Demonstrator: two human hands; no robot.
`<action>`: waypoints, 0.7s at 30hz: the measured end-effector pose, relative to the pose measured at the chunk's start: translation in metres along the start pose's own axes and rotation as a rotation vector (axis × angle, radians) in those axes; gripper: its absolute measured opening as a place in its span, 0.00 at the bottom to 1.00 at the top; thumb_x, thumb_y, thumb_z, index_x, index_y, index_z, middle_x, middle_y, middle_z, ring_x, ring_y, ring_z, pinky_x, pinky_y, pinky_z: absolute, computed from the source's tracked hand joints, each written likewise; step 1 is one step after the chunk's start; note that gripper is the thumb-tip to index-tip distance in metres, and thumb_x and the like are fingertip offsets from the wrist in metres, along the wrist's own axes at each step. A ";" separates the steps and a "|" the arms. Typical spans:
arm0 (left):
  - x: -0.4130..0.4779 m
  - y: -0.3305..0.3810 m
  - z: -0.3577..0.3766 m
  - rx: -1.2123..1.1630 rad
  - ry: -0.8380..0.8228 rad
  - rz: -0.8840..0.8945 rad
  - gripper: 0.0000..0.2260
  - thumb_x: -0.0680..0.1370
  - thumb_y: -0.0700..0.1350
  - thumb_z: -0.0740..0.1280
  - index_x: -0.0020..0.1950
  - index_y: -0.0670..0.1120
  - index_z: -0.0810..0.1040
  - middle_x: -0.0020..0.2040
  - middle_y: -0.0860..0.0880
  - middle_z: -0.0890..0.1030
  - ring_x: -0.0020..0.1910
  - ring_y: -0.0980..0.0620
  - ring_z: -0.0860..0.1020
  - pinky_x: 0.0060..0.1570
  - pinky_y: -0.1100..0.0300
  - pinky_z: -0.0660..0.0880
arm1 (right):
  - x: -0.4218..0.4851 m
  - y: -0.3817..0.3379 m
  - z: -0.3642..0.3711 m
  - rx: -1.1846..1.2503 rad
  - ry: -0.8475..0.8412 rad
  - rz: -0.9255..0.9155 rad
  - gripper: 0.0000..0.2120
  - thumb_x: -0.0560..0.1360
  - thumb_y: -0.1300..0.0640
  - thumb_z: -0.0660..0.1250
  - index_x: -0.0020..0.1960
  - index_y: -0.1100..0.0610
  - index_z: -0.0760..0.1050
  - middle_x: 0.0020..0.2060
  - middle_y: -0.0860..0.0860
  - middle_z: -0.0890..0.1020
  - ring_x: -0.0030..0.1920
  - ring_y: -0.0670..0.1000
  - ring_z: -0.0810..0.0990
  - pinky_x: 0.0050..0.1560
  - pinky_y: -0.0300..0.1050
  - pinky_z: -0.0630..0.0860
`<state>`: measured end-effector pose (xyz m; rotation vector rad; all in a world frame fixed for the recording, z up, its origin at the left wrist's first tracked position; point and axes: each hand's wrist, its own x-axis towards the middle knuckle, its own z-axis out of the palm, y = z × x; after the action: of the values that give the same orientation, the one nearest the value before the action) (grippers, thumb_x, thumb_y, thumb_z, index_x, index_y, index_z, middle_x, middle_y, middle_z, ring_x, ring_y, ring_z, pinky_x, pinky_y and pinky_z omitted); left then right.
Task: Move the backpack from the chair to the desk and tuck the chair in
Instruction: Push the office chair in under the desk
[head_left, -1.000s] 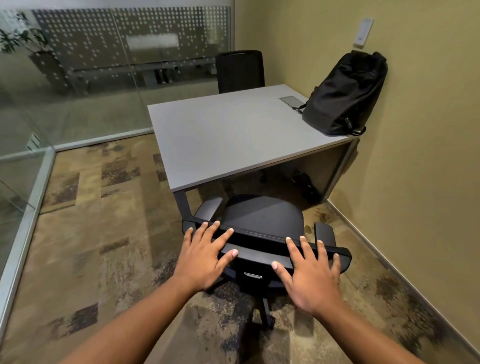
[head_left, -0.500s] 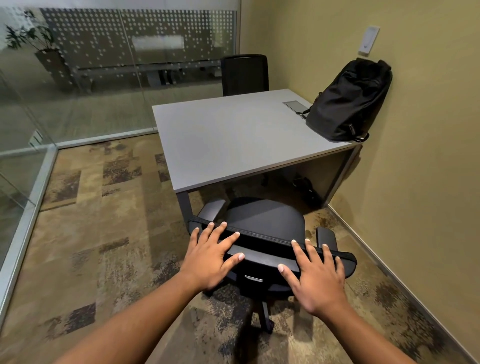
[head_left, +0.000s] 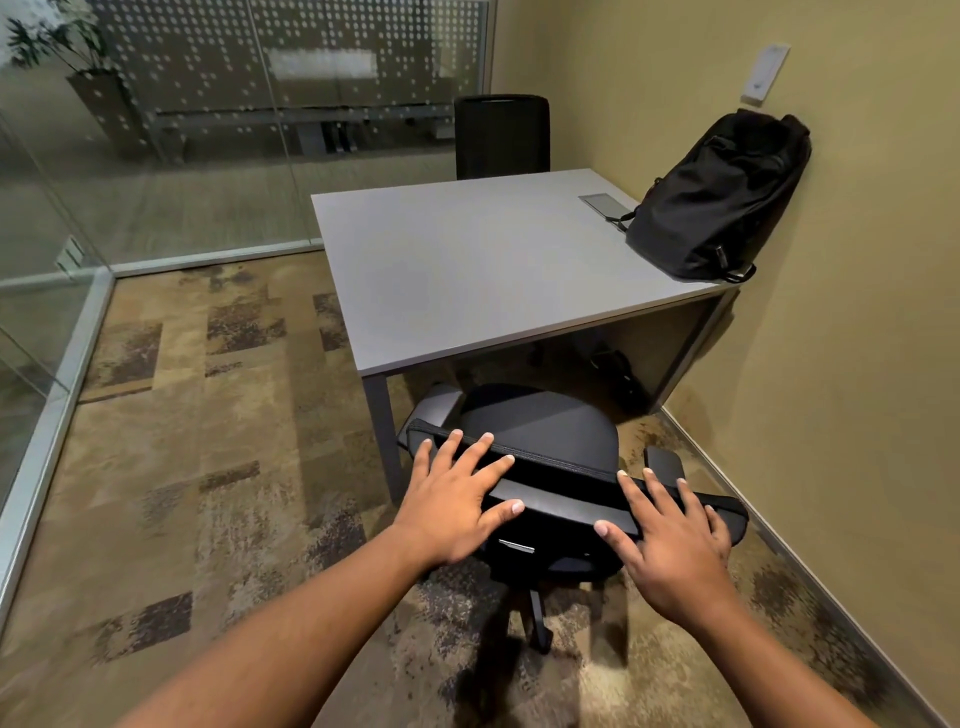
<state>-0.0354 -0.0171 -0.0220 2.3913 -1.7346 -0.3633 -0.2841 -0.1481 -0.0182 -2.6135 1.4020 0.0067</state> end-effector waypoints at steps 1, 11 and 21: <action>0.002 0.000 0.000 0.006 -0.006 0.006 0.34 0.75 0.73 0.42 0.79 0.62 0.53 0.83 0.54 0.48 0.81 0.45 0.41 0.75 0.39 0.35 | 0.003 0.002 -0.001 -0.003 -0.004 -0.001 0.43 0.66 0.20 0.30 0.78 0.35 0.46 0.80 0.43 0.53 0.80 0.53 0.46 0.75 0.59 0.46; 0.028 0.011 -0.001 0.028 -0.013 0.033 0.35 0.73 0.74 0.40 0.79 0.63 0.51 0.83 0.54 0.48 0.81 0.43 0.42 0.75 0.39 0.35 | 0.035 0.023 -0.011 -0.012 -0.037 -0.030 0.42 0.67 0.21 0.34 0.77 0.34 0.47 0.80 0.42 0.53 0.80 0.52 0.46 0.74 0.58 0.45; 0.046 0.040 0.006 0.026 0.012 -0.013 0.32 0.76 0.72 0.44 0.78 0.63 0.54 0.82 0.57 0.48 0.81 0.44 0.41 0.75 0.39 0.36 | 0.068 0.059 -0.017 -0.044 -0.018 -0.114 0.43 0.66 0.21 0.29 0.77 0.35 0.47 0.80 0.41 0.53 0.80 0.52 0.46 0.73 0.58 0.45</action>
<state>-0.0595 -0.0727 -0.0211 2.4190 -1.7301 -0.3287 -0.2964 -0.2392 -0.0160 -2.7181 1.2593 0.0462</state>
